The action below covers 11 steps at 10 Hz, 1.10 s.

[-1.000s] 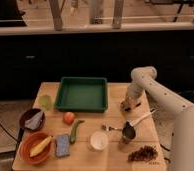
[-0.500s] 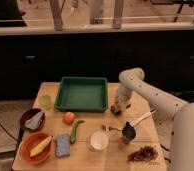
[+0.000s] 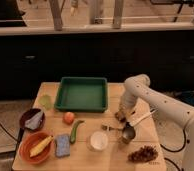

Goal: Wipe table surface with eraser

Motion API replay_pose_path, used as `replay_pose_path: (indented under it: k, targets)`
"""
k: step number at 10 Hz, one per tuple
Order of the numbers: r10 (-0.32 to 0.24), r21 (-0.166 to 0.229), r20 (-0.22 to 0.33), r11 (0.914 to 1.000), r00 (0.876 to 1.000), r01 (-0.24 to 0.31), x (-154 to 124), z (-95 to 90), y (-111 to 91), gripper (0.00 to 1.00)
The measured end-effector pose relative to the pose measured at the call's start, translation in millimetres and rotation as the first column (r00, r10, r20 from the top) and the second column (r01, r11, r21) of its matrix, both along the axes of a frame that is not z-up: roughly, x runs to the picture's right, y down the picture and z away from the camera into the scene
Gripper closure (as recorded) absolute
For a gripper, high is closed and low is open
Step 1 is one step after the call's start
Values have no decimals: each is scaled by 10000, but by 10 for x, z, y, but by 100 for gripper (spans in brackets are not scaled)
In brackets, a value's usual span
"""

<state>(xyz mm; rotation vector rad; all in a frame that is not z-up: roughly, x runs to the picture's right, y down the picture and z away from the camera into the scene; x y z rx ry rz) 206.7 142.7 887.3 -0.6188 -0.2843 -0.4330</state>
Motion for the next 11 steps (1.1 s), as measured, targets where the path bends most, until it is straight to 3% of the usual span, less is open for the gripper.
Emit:
replay_pose_path:
  k: [2,3,5,8,9,11]
  targets:
    - [265,96,-441,9996,9987,-261,290,57,-104,96]
    - [426,245,-647,9989,9970,-411,379,169,-258,96]
    - [480,327,-778,9984,9958,-456,373,305,-437,96]
    - [216,344,-477,9992,9986,-200,66,325,-485,96]
    - [-63,390,-66,9992,10000,65,-213,300,-480,96]
    - [-465,445,519,9980,9976,442,-457,188,-395,96]
